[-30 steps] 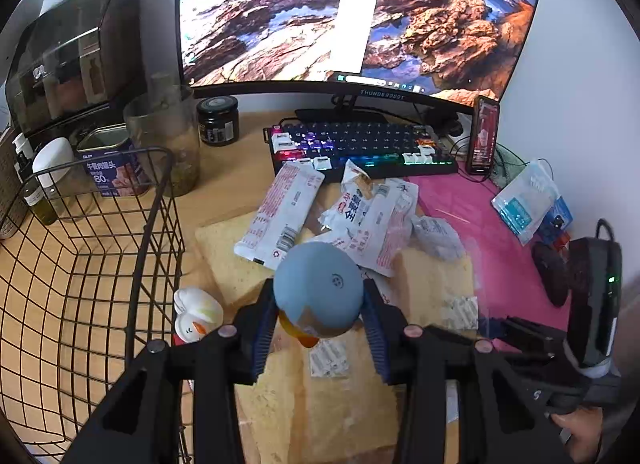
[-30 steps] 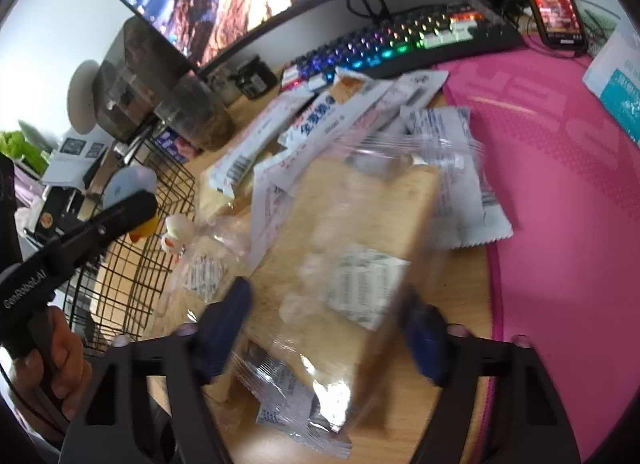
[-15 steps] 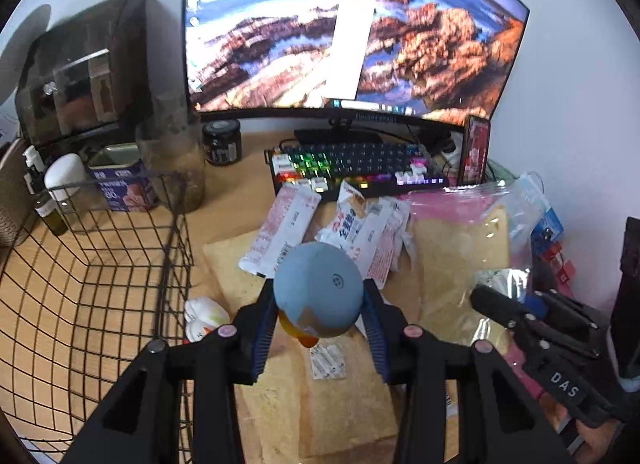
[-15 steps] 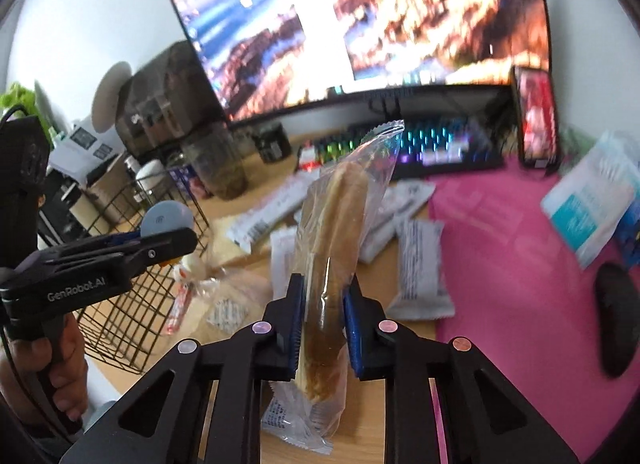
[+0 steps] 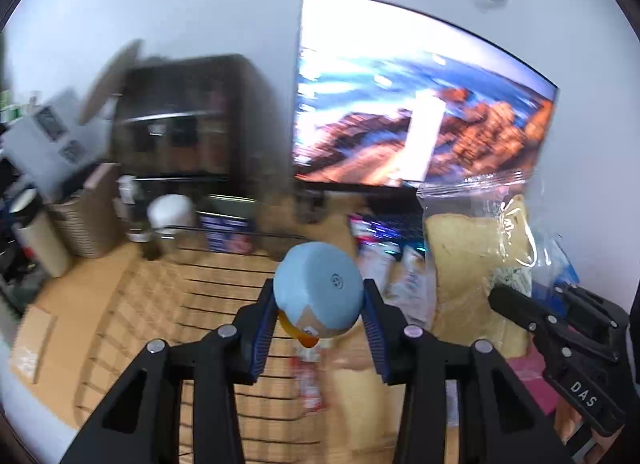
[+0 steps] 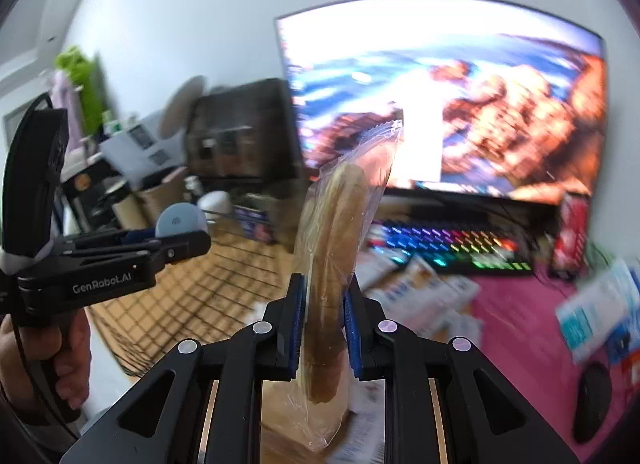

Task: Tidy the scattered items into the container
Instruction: 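Carry the bottle with the left gripper while the right gripper grasps a bread roll bag, then drop the bottle and bread roll into the wire basket with both grippers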

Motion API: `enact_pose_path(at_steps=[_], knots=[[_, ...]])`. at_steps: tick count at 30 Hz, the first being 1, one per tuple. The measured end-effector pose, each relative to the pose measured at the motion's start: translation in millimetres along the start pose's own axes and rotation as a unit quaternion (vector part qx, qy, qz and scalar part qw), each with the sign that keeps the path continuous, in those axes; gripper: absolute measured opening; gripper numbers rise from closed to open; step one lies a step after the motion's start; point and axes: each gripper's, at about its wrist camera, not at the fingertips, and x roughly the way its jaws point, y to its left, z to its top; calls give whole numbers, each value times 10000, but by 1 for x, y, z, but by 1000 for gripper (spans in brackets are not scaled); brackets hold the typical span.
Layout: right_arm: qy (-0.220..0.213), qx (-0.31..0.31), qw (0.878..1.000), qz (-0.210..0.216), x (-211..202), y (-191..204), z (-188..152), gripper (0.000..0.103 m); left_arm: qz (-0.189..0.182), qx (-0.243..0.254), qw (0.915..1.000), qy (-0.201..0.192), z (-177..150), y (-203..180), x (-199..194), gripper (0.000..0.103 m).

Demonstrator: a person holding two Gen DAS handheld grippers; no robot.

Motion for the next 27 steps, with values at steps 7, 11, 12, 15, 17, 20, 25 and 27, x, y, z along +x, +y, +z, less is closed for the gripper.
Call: enact_pose_path(at_steps=[7, 11, 12, 15, 17, 20, 25, 27], knots=[[126, -543, 9963, 654, 37, 84, 17, 20, 610, -373, 9974, 83, -16, 71, -15, 46], [333, -807, 9923, 874, 64, 125, 15, 20, 715, -457, 9959, 296, -29, 95, -6, 46], [392, -826, 9917, 899, 71, 131, 13, 20, 726, -461, 9957, 336, -30, 98, -3, 46], [562, -856, 9905, 920, 90, 145, 8, 20, 800, -490, 9945, 466, -36, 109, 6, 46], [668, -863, 9899, 904, 101, 149, 4, 20, 775, -530, 9940, 569, -41, 113, 13, 46], [775, -874, 9893, 876, 110, 153, -1, 20, 768, -549, 9933, 666, -46, 116, 20, 46], [873, -863, 9883, 901, 117, 151, -7, 20, 775, -593, 9927, 704, -49, 117, 23, 46], [888, -870, 9881, 902, 119, 151, -8, 20, 809, -608, 9923, 708, -49, 118, 23, 46]])
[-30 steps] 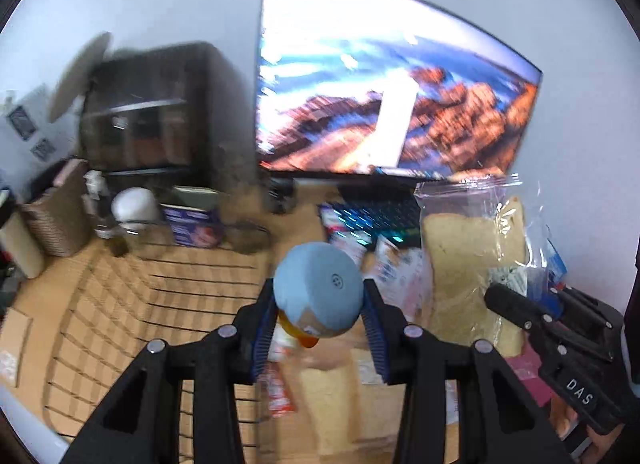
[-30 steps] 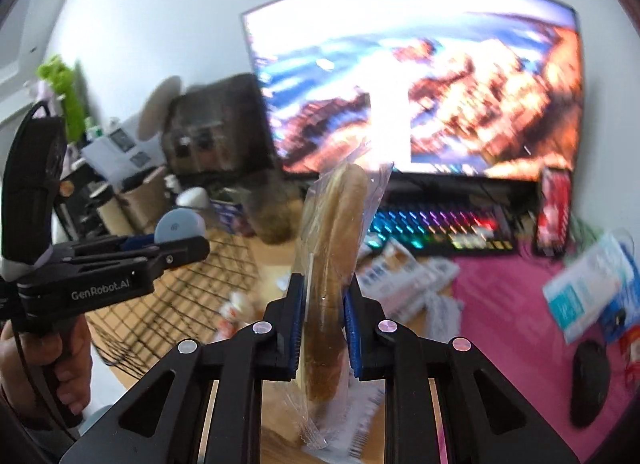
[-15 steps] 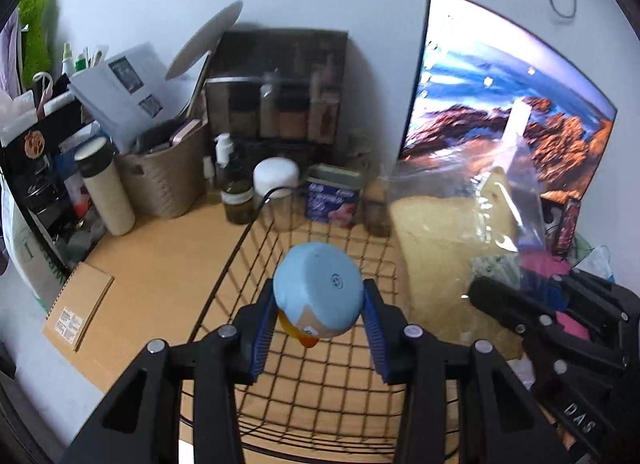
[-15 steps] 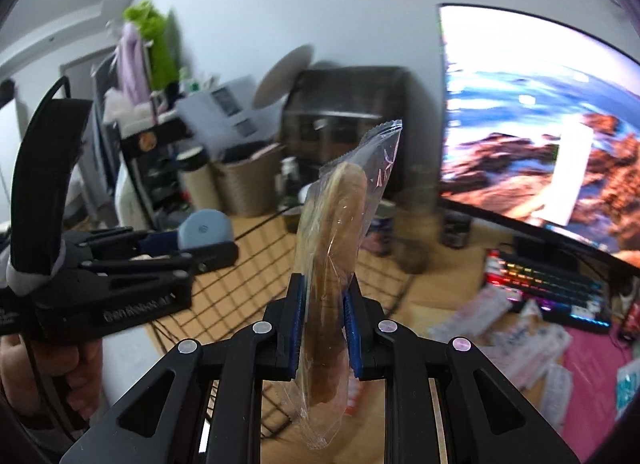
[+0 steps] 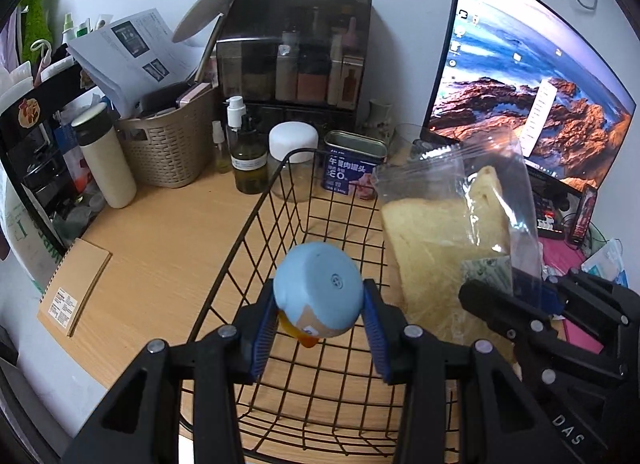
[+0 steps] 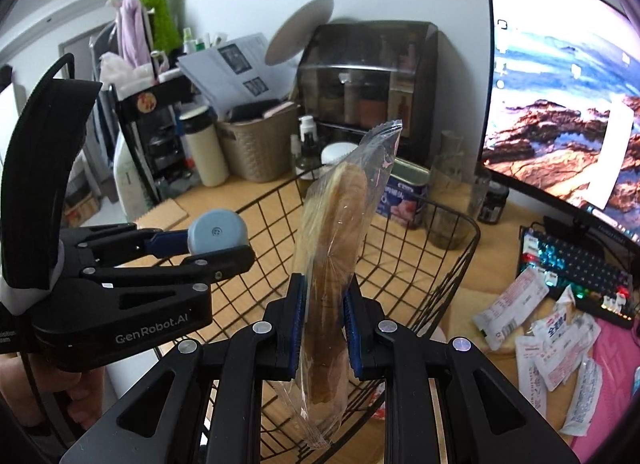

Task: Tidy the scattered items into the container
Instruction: 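Drop the bottle and bread roll into the wire basket with both grippers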

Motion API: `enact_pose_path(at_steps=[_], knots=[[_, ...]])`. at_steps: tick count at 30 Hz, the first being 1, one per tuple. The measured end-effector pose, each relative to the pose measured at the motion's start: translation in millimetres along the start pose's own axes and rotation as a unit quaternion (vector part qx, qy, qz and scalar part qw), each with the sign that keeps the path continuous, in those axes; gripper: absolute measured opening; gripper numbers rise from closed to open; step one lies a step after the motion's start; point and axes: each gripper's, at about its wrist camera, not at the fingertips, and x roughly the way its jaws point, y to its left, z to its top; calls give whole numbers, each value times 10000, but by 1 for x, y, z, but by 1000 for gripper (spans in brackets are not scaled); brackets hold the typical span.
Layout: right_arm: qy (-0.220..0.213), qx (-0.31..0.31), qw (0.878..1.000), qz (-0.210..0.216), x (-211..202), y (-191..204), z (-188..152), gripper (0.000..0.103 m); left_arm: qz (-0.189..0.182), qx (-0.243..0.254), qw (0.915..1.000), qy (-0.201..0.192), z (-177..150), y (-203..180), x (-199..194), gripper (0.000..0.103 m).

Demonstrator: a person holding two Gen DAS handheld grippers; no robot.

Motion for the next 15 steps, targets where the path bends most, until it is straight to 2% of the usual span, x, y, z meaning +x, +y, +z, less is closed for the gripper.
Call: enact_pose_path(at_steps=[4, 5, 7, 8, 10, 12, 15], knots=[[30, 23, 10000, 54, 2, -2, -3, 21, -32, -45, 10000, -3, 1, 0, -1, 48], [33, 34, 10000, 71, 2, -3, -2, 21, -38, -49, 10000, -30, 2, 0, -2, 60], [37, 76, 9999, 120, 2, -5, -2, 22, 9, -4, 10000, -83, 3, -1, -4, 70], [13, 77, 9999, 99, 0, -5, -2, 25, 5, -20, 9999, -119, 4, -1, -6, 70], [-104, 14, 9999, -129, -4, -5, 0, 41, -23, -80, 9998, -153, 4, 1, -9, 70], [-186, -34, 9995, -268, -9, -4, 2, 44, -18, -105, 9998, -157, 5, 2, -10, 70], [-197, -69, 9995, -227, -11, -2, 3, 44, -18, -119, 9998, -184, 5, 3, -12, 70]])
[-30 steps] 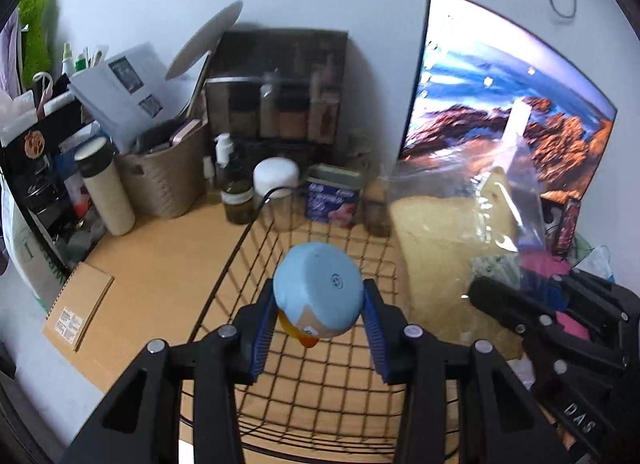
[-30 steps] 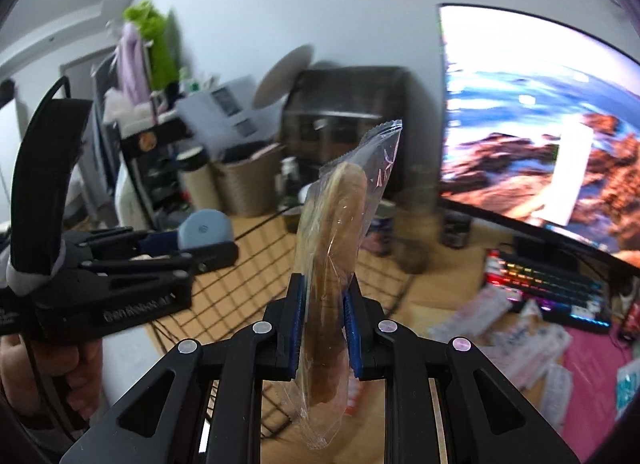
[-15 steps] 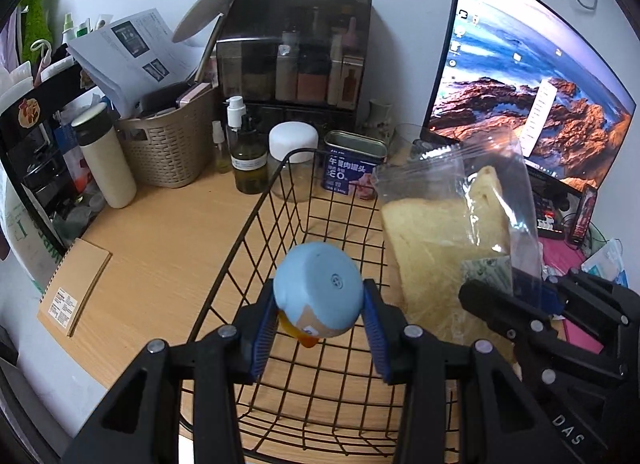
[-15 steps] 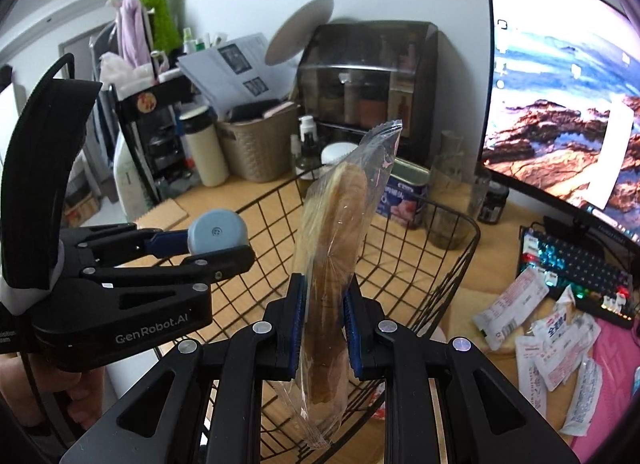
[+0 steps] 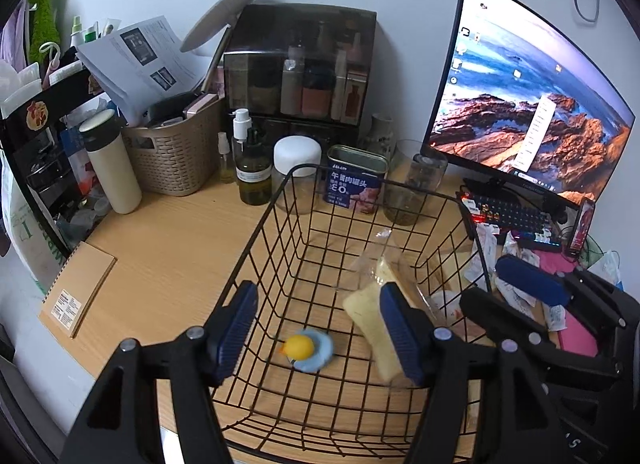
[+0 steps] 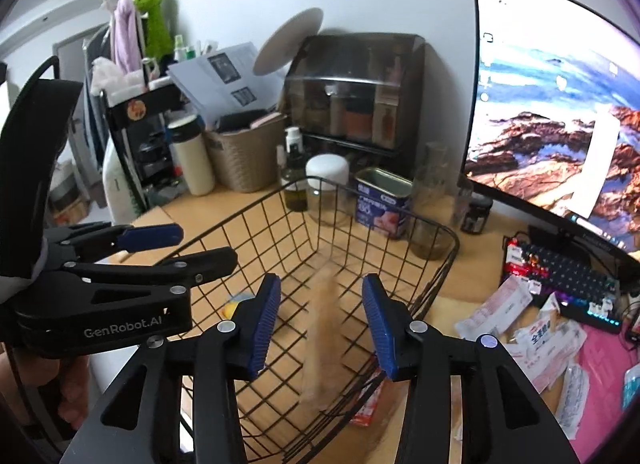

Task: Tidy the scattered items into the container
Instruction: 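Drop the bottle and bread roll into the wire basket with both grippers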

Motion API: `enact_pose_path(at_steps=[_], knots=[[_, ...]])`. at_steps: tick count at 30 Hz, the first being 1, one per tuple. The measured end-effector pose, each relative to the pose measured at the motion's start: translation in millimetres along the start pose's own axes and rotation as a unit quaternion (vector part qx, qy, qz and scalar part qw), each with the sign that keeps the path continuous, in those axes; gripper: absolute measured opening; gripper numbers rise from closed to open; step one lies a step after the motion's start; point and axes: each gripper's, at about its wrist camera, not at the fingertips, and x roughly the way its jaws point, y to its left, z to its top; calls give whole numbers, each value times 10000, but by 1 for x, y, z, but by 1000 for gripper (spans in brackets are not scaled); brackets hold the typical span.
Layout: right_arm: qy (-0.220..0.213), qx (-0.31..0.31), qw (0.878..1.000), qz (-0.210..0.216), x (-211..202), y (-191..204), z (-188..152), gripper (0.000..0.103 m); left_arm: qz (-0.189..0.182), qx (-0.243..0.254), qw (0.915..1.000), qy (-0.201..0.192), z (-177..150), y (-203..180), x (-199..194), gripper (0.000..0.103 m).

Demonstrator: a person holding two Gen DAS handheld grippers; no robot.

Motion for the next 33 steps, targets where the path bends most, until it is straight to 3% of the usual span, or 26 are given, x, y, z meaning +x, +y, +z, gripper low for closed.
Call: enact_pose_path(at_steps=[17, 20, 25, 28, 33], knots=[[-116, 85, 9999, -44, -14, -10, -1, 44, -55, 22, 9999, -96, -1, -10, -11, 70], [-190, 186, 9994, -222, -30, -24, -5, 44, -136, 127, 9998, -84, -3, -24, -14, 70], [-327, 543, 9955, -699, -71, -69, -23, 56, -214, 420, 9989, -84, -8, -56, -15, 71], [-330, 928, 9905, -956, -96, -104, -37, 60, -442, 557, 9974, -64, -11, -82, -17, 71], [-263, 1363, 9839, -1124, -132, -145, -67, 61, -1143, 623, 9915, 29, -17, -132, -20, 73]])
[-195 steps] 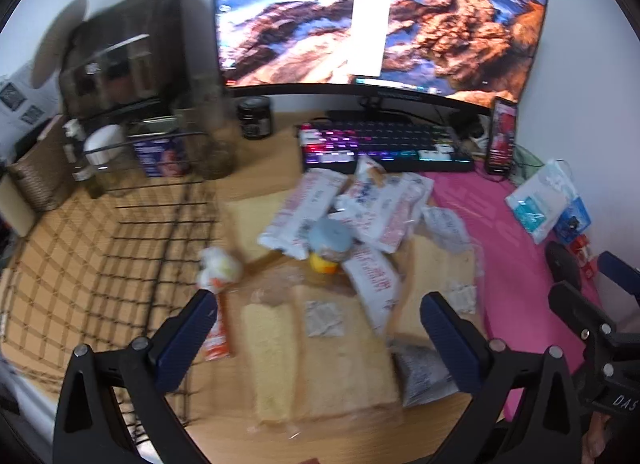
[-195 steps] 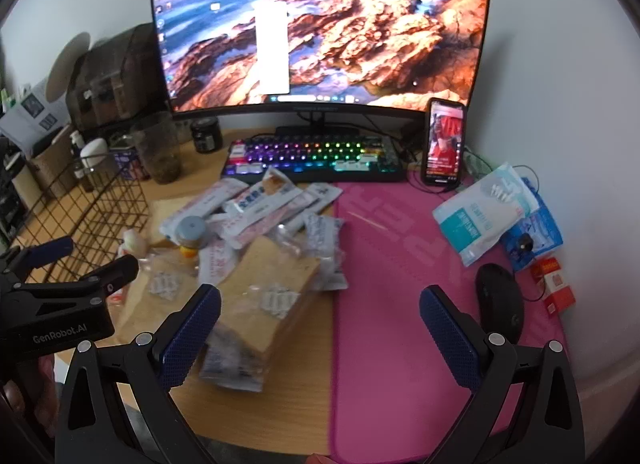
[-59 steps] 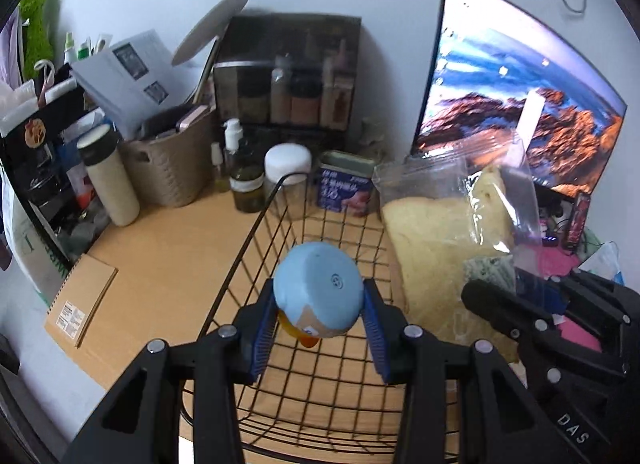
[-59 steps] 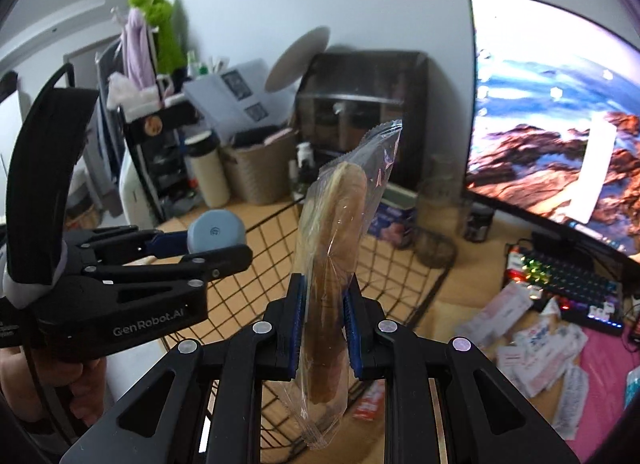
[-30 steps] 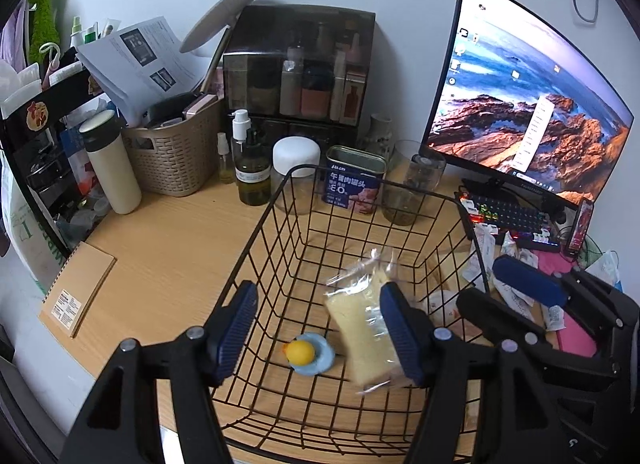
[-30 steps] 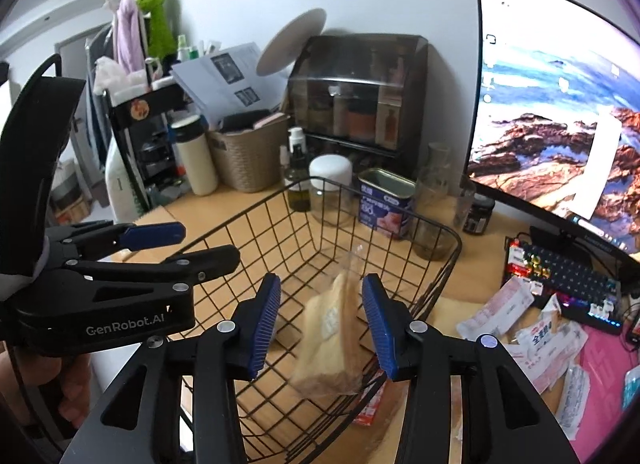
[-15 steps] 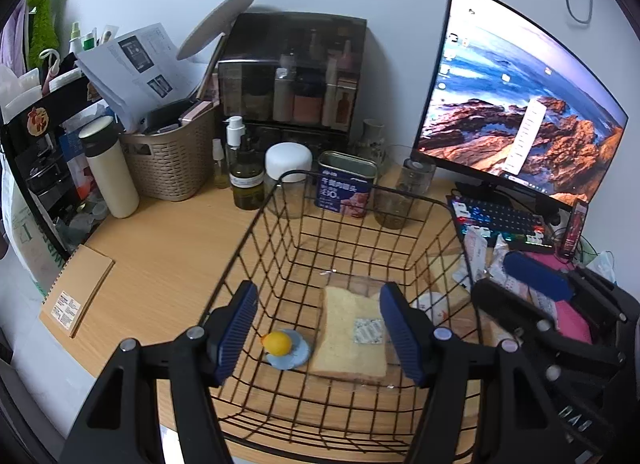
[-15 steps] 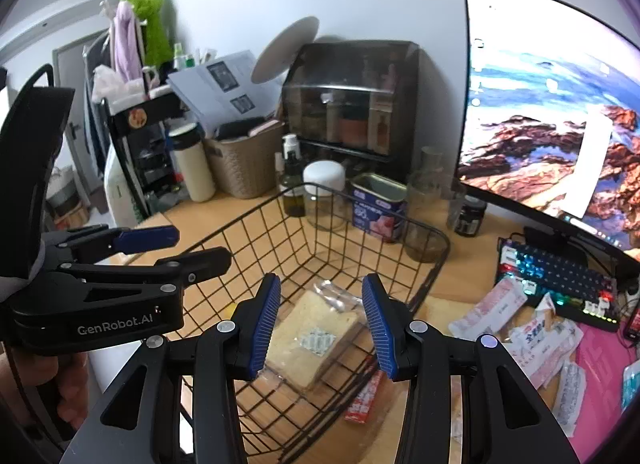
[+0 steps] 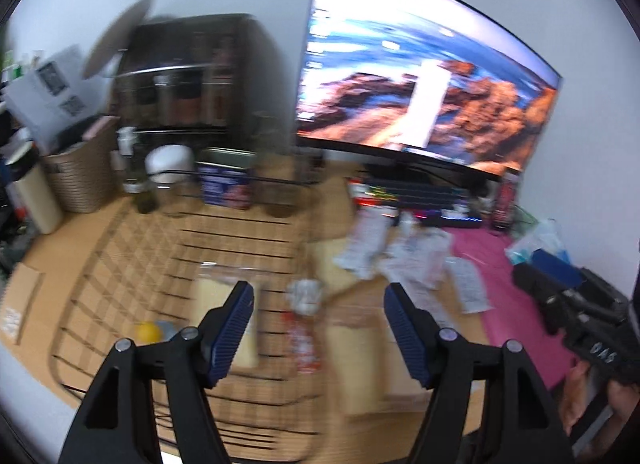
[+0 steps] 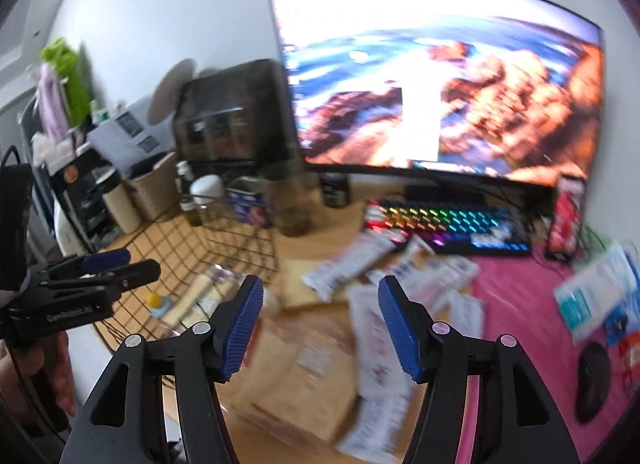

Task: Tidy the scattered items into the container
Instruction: 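Grasp the packaged bread slices with the left gripper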

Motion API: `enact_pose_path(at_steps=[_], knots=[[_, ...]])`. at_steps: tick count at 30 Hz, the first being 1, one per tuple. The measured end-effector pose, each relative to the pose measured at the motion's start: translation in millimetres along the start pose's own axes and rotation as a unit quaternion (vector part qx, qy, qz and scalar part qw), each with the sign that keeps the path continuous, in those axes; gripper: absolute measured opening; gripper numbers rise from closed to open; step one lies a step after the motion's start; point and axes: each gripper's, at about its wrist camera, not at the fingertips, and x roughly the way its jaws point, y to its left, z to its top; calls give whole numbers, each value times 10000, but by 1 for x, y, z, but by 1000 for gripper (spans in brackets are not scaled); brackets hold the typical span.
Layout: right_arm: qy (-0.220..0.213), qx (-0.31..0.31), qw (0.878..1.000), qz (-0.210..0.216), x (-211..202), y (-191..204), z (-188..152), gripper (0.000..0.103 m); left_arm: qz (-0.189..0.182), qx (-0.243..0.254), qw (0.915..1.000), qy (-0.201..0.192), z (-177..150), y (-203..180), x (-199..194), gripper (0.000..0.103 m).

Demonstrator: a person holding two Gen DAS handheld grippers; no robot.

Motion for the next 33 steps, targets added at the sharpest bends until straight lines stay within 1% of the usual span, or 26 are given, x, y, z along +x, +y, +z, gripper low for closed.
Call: enact_pose_path(at_steps=[4, 6, 10, 15, 20, 24, 28, 31, 33], knots=[[21, 98, 9998, -196, -15, -27, -14, 61, -203, 453, 9985, 210, -6, -49, 16, 73], [35, 138, 9995, -278, -20, -39, -20, 61, -292, 597, 9972, 350, -10, -67, 23, 73], [23, 214, 9991, -365, -30, -60, -28, 61, -330, 711, 9954, 552, -18, -90, 38, 73], [125, 169, 9990, -404, -32, -72, -35, 61, -354, 873, 9913, 919, -33, -111, 62, 73], [144, 205, 9986, -461, -33, -83, -39, 61, -72, 1116, 9858, 1252, -47, -124, 87, 73], [170, 214, 9985, -477, -30, -85, -40, 61, 155, 1220, 9817, 1454, -57, -124, 104, 73], [259, 214, 9985, -442, -23, -85, -42, 61, 289, 1329, 9766, 1668, -66, -122, 122, 73], [282, 203, 9985, -432, -21, -84, -43, 61, 445, 1521, 9743, 1602, -70, -124, 125, 73], [280, 202, 9984, -436, -20, -84, -43, 61, 541, 1598, 9727, 1594, -71, -124, 128, 76]])
